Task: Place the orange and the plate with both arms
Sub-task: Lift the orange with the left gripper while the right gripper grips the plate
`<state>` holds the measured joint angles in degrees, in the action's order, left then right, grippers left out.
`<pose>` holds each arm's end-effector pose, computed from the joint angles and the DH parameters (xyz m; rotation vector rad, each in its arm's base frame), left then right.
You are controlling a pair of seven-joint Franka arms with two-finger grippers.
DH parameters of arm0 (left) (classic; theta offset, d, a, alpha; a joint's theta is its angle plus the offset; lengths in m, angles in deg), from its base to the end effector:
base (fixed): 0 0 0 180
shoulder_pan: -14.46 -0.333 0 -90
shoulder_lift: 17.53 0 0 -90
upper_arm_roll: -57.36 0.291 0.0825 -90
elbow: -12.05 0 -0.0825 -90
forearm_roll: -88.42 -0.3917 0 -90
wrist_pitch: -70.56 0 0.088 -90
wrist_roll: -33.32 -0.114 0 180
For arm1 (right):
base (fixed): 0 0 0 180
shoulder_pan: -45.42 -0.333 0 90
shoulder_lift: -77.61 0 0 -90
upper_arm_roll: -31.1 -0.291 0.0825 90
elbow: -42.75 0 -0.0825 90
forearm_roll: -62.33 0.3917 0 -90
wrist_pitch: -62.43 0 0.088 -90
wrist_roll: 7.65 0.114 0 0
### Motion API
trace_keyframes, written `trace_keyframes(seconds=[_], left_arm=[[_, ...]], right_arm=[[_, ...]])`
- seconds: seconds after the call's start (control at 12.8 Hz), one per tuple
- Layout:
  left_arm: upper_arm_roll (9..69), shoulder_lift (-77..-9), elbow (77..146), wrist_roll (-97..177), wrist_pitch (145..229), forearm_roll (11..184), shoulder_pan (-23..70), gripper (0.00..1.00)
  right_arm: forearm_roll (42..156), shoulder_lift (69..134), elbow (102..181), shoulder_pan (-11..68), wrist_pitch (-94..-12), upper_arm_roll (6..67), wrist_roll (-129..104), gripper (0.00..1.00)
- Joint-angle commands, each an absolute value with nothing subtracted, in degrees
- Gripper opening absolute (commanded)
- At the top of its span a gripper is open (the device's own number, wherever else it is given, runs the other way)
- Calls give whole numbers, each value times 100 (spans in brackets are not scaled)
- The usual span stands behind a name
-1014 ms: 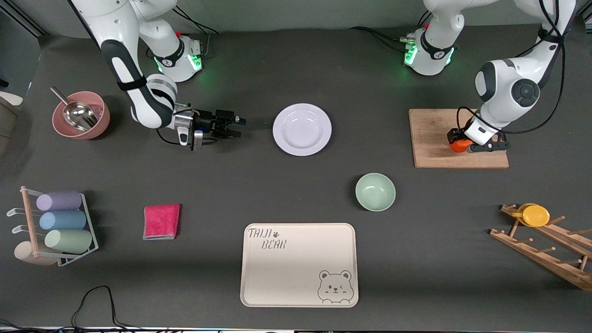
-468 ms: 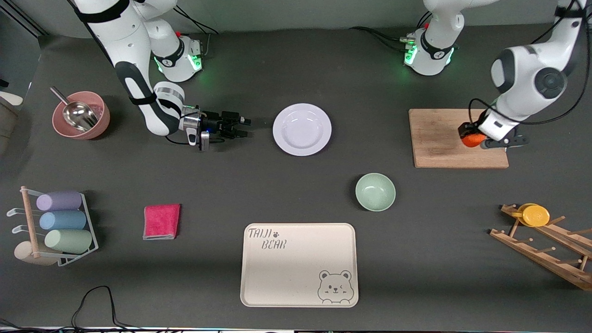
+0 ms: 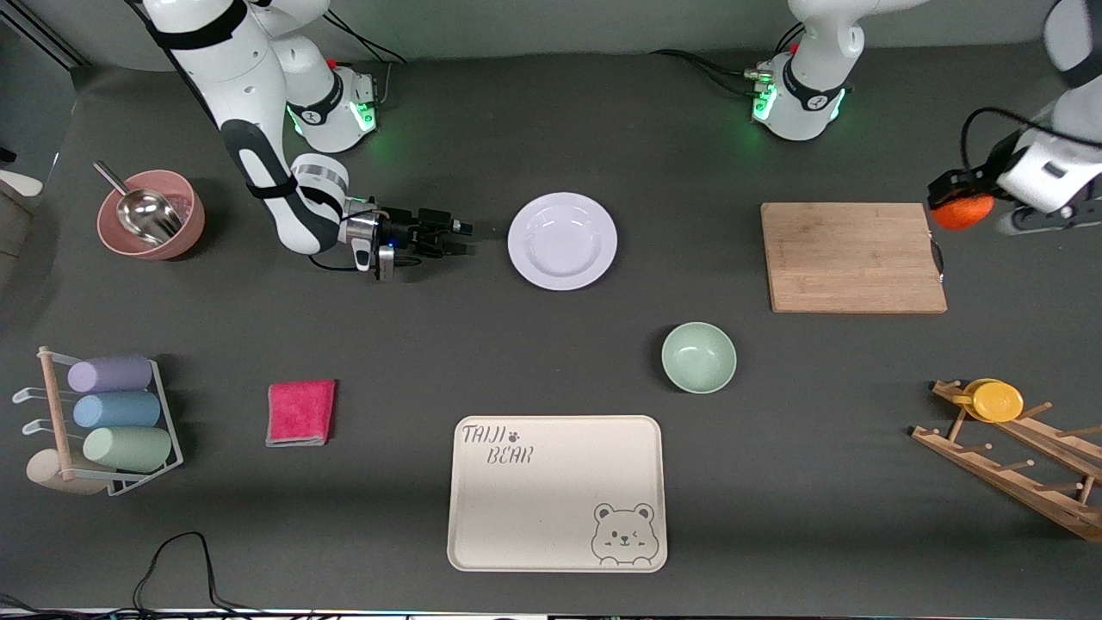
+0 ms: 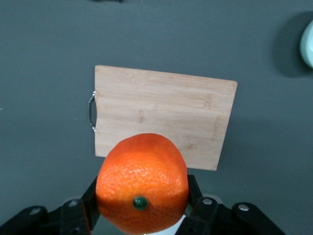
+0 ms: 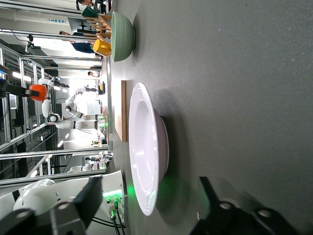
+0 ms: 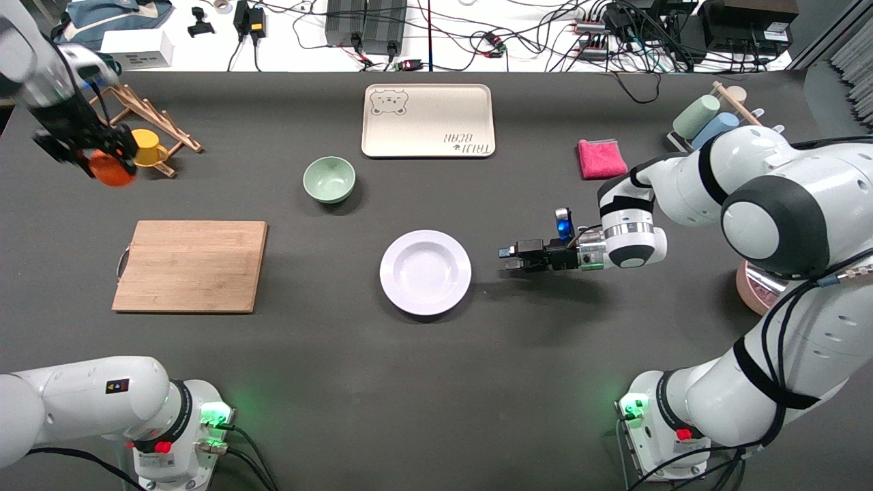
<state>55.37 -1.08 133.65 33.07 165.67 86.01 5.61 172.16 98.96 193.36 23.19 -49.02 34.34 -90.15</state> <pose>0.4594 0.0589 0.4852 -3.0845 -0.1702 0.2761 0.3202 0.1797 0.0776 -1.9130 0.0422 -0.0530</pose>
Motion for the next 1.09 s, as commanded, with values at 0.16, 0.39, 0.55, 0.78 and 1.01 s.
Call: trace_keyframes(seconds=[0.16, 0.39, 0.55, 0.78, 1.01], left_arm=[[5176, -373, 12490, 4144, 15802, 8780, 988, 0], [4254, -557, 12403, 5516, 15959, 9384, 1235, 0], [3455, -1065, 12044, 6736, 16257, 9659, 1244, 0], [2303, -2171, 11410, 8529, 17037, 9625, 1262, 0], [1895, -2736, 11593, 9473, 18145, 9485, 1699, 0]], right_arm=[[17378, 10038, 19287, 2318, -4884, 3409, -9185, 62], [17378, 10055, 19296, 2318, -4893, 3418, -9193, 59], [17378, 10134, 19287, 2318, -4893, 3418, -9237, 58], [17378, 10240, 19287, 2327, -4893, 3418, -9317, 55], [17378, 10249, 19287, 2336, -4893, 3418, -9317, 50]])
